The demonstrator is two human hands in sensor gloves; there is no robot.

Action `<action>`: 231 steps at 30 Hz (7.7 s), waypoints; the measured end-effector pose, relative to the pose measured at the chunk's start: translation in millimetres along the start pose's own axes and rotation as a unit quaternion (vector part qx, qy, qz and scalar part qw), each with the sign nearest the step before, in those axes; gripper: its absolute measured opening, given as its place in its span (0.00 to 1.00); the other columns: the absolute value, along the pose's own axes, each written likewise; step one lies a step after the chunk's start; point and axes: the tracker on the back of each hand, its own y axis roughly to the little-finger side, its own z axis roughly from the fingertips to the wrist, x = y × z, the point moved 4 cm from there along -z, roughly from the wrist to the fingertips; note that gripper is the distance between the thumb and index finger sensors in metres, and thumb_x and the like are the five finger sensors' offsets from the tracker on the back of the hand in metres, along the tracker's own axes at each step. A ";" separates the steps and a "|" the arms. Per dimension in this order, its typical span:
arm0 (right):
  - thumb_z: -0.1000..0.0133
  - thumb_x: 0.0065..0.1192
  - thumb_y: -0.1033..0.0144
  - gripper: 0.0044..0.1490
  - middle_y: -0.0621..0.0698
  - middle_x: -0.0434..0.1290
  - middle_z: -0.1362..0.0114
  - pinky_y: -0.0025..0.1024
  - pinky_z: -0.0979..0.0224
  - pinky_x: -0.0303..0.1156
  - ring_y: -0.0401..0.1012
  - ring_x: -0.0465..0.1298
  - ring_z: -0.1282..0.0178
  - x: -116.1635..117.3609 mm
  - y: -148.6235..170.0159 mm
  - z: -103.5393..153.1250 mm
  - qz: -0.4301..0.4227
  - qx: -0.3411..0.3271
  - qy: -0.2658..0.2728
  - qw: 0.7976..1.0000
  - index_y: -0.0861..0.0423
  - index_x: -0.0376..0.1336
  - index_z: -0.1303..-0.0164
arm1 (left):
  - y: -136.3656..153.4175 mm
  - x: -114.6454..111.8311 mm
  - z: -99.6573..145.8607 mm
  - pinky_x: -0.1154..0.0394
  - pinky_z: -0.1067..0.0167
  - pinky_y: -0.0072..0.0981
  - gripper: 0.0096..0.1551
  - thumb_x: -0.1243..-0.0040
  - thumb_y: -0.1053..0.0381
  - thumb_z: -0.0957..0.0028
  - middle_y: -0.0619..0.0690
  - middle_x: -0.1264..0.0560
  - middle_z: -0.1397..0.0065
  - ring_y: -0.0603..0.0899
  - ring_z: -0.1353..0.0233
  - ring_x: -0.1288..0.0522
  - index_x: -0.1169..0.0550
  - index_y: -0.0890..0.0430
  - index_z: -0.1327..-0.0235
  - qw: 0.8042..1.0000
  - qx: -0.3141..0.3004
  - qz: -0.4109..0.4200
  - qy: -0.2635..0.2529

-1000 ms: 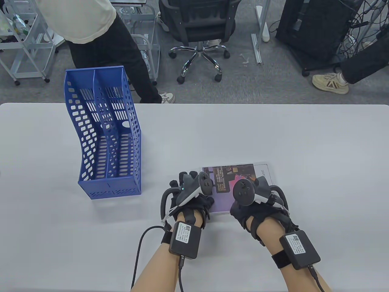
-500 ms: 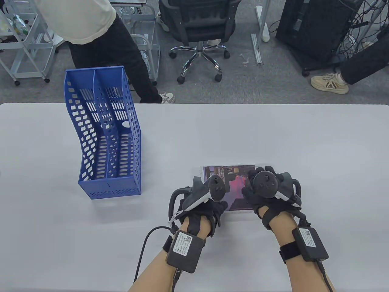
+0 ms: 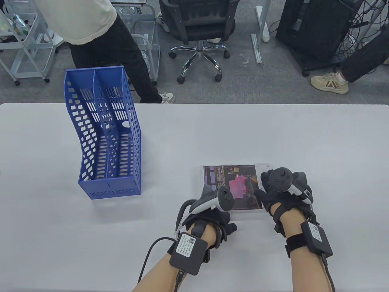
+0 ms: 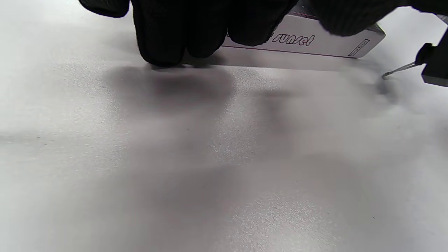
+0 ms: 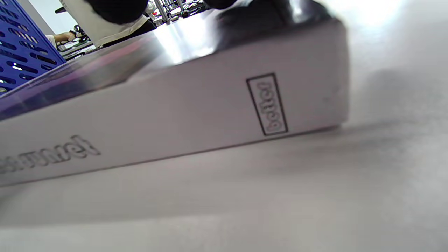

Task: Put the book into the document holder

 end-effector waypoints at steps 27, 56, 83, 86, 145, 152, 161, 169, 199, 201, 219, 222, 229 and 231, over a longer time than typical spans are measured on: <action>0.47 0.54 0.44 0.46 0.76 0.61 0.31 0.74 0.35 0.53 0.70 0.53 0.27 26.8 -111.9 52.6 0.073 -0.076 -0.156 0.982 0.72 0.58 0.36 | 50.2 20.0 -26.5 0.48 0.25 0.63 0.49 0.50 0.28 0.55 0.49 0.51 0.16 0.61 0.16 0.44 0.47 0.47 0.24 0.994 0.060 0.054 -0.077; 0.47 0.54 0.44 0.54 0.73 0.35 0.25 0.77 0.36 0.44 0.74 0.33 0.30 24.0 -62.7 28.5 -0.158 -0.029 -0.107 0.981 0.68 0.37 0.31 | 51.4 19.4 -23.8 0.46 0.26 0.66 0.50 0.50 0.30 0.54 0.56 0.45 0.20 0.67 0.17 0.45 0.53 0.51 0.27 0.946 -0.051 0.313 -0.064; 0.46 0.52 0.41 0.54 0.75 0.38 0.26 0.77 0.34 0.53 0.78 0.44 0.30 11.2 -7.9 22.5 -0.511 -0.053 -0.124 0.849 0.68 0.38 0.30 | -22.1 61.8 47.9 0.42 0.27 0.63 0.44 0.50 0.29 0.54 0.39 0.45 0.15 0.62 0.15 0.41 0.45 0.39 0.24 0.904 -0.244 0.232 -0.263; 0.46 0.51 0.41 0.54 0.78 0.44 0.27 0.75 0.35 0.59 0.77 0.52 0.30 13.3 -10.7 23.1 -0.522 -0.056 -0.138 0.840 0.70 0.40 0.32 | -31.6 58.5 50.4 0.42 0.26 0.61 0.44 0.51 0.29 0.54 0.37 0.46 0.15 0.61 0.15 0.43 0.46 0.37 0.24 0.901 -0.262 0.229 -0.258; 0.47 0.62 0.50 0.57 0.73 0.38 0.24 0.78 0.33 0.51 0.76 0.48 0.25 -21.0 -24.4 30.8 -0.498 -0.164 -0.133 0.841 0.68 0.34 0.31 | -45.4 226.7 -93.5 0.28 0.40 0.53 0.42 0.44 0.30 0.54 0.44 0.39 0.19 0.60 0.34 0.21 0.38 0.40 0.25 0.980 0.099 0.103 -0.136; 0.46 0.62 0.50 0.57 0.73 0.38 0.24 0.78 0.33 0.51 0.76 0.48 0.25 -20.8 -24.5 31.2 -0.501 -0.164 -0.132 0.840 0.68 0.34 0.31 | -39.8 226.1 -98.8 0.23 0.49 0.47 0.38 0.39 0.32 0.55 0.44 0.32 0.26 0.60 0.46 0.17 0.33 0.41 0.30 0.979 0.069 0.114 -0.157; 0.46 0.60 0.49 0.56 0.73 0.38 0.24 0.77 0.33 0.51 0.76 0.48 0.26 -23.3 -32.7 33.6 -0.481 -0.180 -0.130 0.848 0.67 0.35 0.30 | -27.8 230.0 -74.0 0.20 0.51 0.47 0.35 0.35 0.37 0.54 0.46 0.29 0.29 0.62 0.50 0.15 0.29 0.44 0.33 0.966 0.018 0.150 -0.210; 0.47 0.54 0.43 0.54 0.73 0.41 0.23 0.77 0.34 0.50 0.76 0.47 0.26 -47.2 -2.9 35.5 -0.384 -0.096 0.040 0.918 0.67 0.39 0.30 | -20.8 235.7 -15.8 0.20 0.50 0.47 0.34 0.35 0.37 0.54 0.45 0.30 0.30 0.62 0.49 0.15 0.29 0.43 0.34 0.946 -0.049 0.161 -0.276; 0.48 0.55 0.43 0.53 0.68 0.36 0.22 0.75 0.32 0.41 0.69 0.34 0.25 -46.9 -62.5 44.8 -0.047 -0.118 0.131 0.983 0.64 0.38 0.29 | 100.7 180.6 307.3 0.19 0.47 0.46 0.30 0.34 0.38 0.56 0.41 0.31 0.32 0.61 0.48 0.14 0.28 0.40 0.39 0.721 -0.117 -0.054 -0.680; 0.48 0.55 0.43 0.53 0.68 0.36 0.22 0.75 0.32 0.41 0.69 0.34 0.25 -45.6 -60.6 44.0 -0.049 -0.115 0.128 0.984 0.64 0.38 0.29 | 110.3 179.5 317.6 0.19 0.47 0.47 0.30 0.34 0.38 0.56 0.41 0.30 0.32 0.61 0.48 0.14 0.28 0.40 0.39 0.715 -0.098 -0.063 -0.689; 0.48 0.55 0.43 0.53 0.68 0.35 0.22 0.75 0.32 0.41 0.69 0.33 0.25 -42.4 -59.3 43.1 -0.062 -0.117 0.112 0.985 0.64 0.38 0.29 | 196.3 217.0 301.4 0.18 0.47 0.45 0.31 0.35 0.36 0.58 0.40 0.30 0.35 0.59 0.49 0.14 0.29 0.39 0.41 0.677 -0.005 -0.032 -0.735; 0.48 0.55 0.43 0.53 0.68 0.35 0.22 0.75 0.32 0.41 0.69 0.33 0.25 -41.8 -57.6 42.5 -0.067 -0.115 0.106 0.985 0.63 0.38 0.29 | 201.0 222.2 298.4 0.18 0.47 0.46 0.30 0.36 0.36 0.57 0.40 0.30 0.35 0.59 0.48 0.14 0.29 0.39 0.41 0.696 -0.003 -0.022 -0.718; 0.48 0.55 0.43 0.53 0.68 0.35 0.22 0.75 0.32 0.41 0.70 0.33 0.25 -41.8 -53.5 40.8 -0.068 -0.109 0.105 0.986 0.63 0.38 0.29 | 199.3 222.9 308.8 0.19 0.46 0.46 0.28 0.36 0.38 0.56 0.39 0.30 0.35 0.59 0.47 0.15 0.28 0.39 0.41 0.700 0.019 -0.036 -0.713; 0.48 0.55 0.43 0.53 0.68 0.35 0.22 0.75 0.32 0.41 0.69 0.33 0.25 -41.6 -53.8 41.2 -0.069 -0.109 0.104 0.986 0.63 0.38 0.29 | 199.1 222.2 308.9 0.19 0.46 0.46 0.29 0.36 0.37 0.56 0.40 0.30 0.35 0.59 0.48 0.14 0.28 0.39 0.41 0.695 0.020 -0.037 -0.718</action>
